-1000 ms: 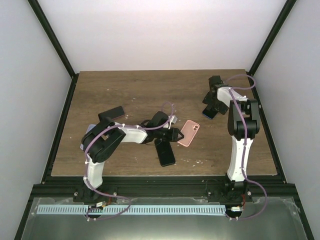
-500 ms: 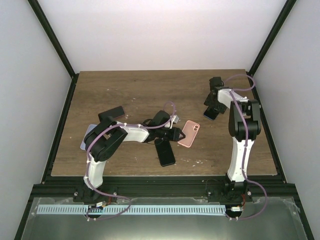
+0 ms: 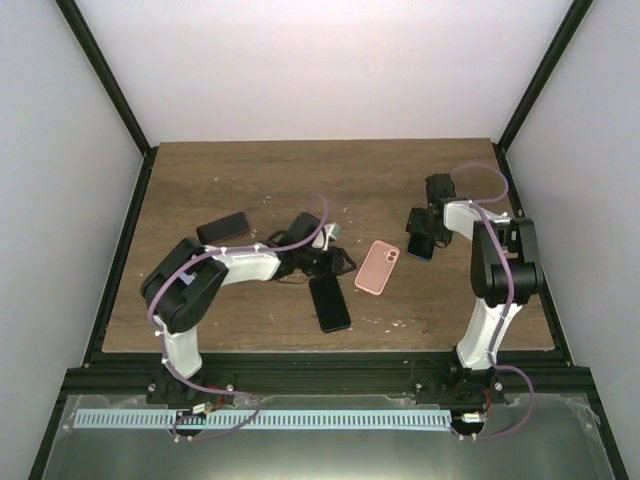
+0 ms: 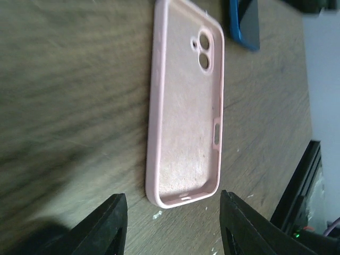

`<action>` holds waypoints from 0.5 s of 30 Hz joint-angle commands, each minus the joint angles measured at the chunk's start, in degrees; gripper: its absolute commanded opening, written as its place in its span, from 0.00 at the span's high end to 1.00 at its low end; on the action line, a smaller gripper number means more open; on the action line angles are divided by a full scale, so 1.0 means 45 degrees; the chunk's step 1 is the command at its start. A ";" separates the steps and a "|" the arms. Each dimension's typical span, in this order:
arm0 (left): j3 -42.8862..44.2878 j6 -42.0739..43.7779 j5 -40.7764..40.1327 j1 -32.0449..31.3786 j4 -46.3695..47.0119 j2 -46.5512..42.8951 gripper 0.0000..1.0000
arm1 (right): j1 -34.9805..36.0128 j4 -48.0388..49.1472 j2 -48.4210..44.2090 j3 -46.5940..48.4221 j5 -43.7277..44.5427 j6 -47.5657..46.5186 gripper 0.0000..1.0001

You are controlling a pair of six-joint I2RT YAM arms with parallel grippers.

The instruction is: Put the phone into the phone case

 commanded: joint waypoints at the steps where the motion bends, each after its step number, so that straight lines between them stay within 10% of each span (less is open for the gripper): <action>1: 0.0022 -0.0206 0.0511 0.1153 -0.1008 -0.0995 0.50 | 0.0154 0.0534 -0.1168 -0.0859 -0.0966 -0.1058 0.32; 15: 0.3759 0.2034 0.3376 0.4801 -0.6965 -0.2014 0.47 | 0.2556 0.2038 -0.4940 -0.2285 -0.3434 -0.3696 0.39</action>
